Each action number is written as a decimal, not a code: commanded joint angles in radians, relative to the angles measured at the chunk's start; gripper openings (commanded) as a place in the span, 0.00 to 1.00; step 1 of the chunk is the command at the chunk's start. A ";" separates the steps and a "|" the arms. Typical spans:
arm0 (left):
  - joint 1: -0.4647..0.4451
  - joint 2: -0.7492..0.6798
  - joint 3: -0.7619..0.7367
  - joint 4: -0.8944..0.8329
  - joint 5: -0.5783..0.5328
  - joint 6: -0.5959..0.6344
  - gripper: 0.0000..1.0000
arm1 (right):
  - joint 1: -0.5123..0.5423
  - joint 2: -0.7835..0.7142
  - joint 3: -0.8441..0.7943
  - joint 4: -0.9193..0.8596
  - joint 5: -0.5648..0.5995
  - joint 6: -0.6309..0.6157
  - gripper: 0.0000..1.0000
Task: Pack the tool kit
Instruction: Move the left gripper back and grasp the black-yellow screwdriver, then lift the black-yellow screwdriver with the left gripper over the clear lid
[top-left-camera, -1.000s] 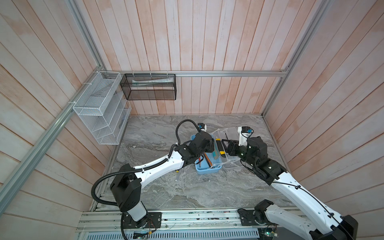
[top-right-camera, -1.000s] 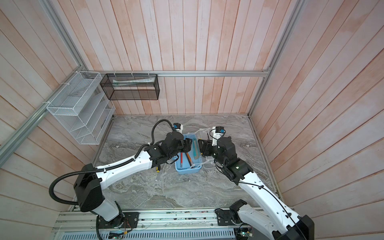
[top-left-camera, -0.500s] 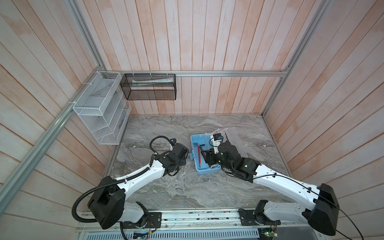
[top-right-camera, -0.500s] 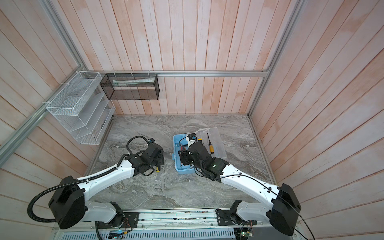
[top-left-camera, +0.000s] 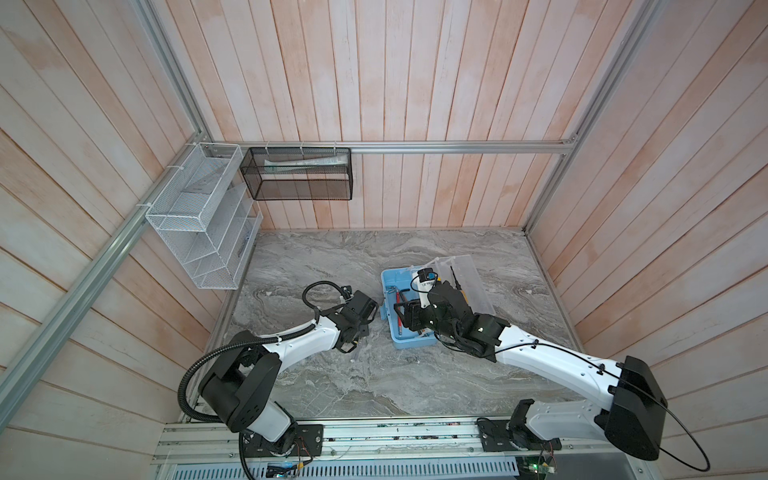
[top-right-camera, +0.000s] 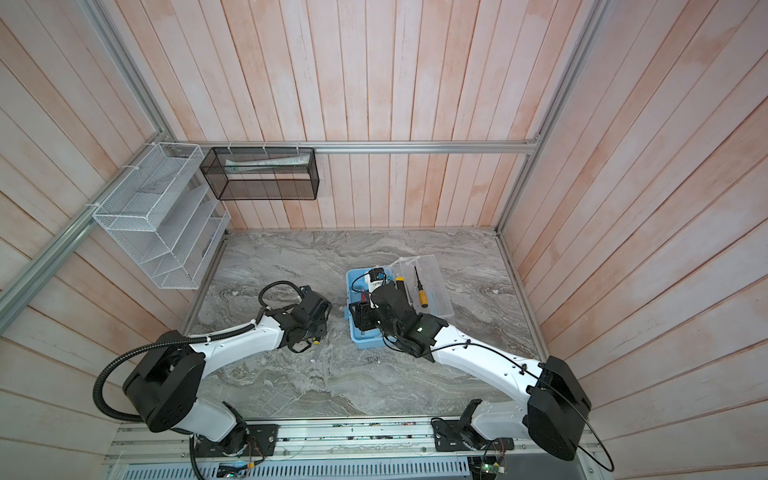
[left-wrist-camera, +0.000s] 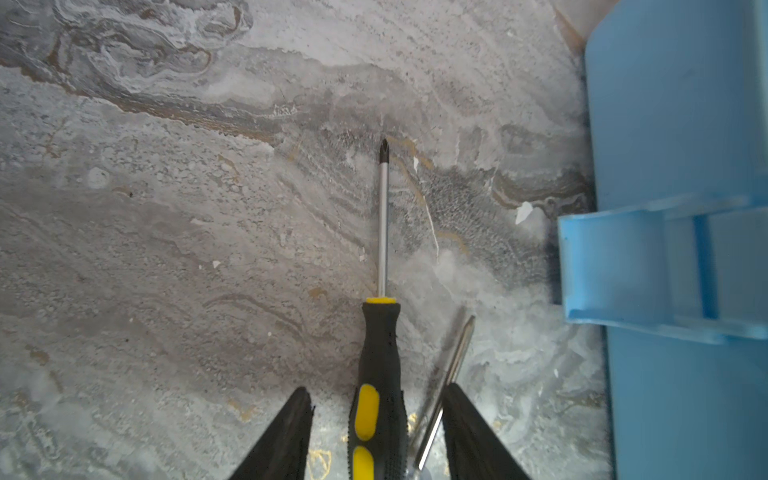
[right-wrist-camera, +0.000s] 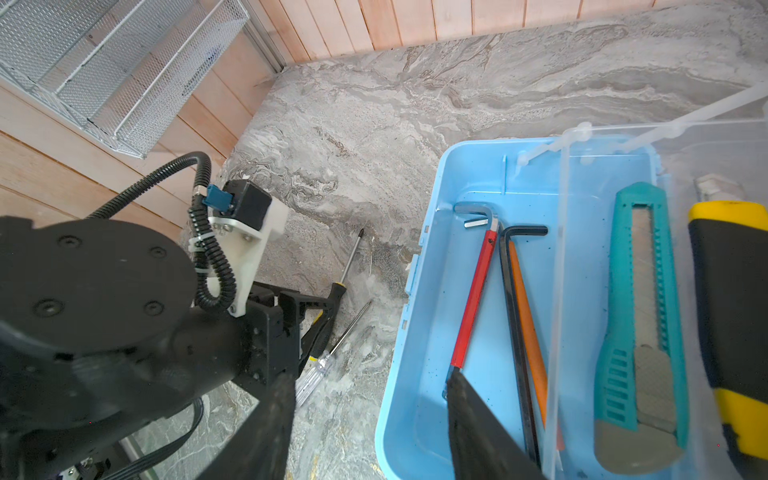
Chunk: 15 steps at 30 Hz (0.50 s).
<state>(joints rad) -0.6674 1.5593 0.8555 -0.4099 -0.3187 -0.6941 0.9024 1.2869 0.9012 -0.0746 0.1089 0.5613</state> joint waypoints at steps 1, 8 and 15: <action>0.005 0.031 0.001 0.022 -0.007 0.004 0.51 | -0.001 0.007 -0.005 0.020 -0.008 0.012 0.58; 0.006 0.077 -0.004 0.036 0.008 0.001 0.45 | -0.021 0.003 -0.022 0.036 -0.026 0.012 0.58; 0.015 0.110 -0.007 0.054 0.031 -0.003 0.41 | -0.039 -0.002 -0.038 0.047 -0.037 0.015 0.58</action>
<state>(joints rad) -0.6590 1.6543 0.8555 -0.3752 -0.2939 -0.6930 0.8730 1.2869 0.8776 -0.0444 0.0837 0.5724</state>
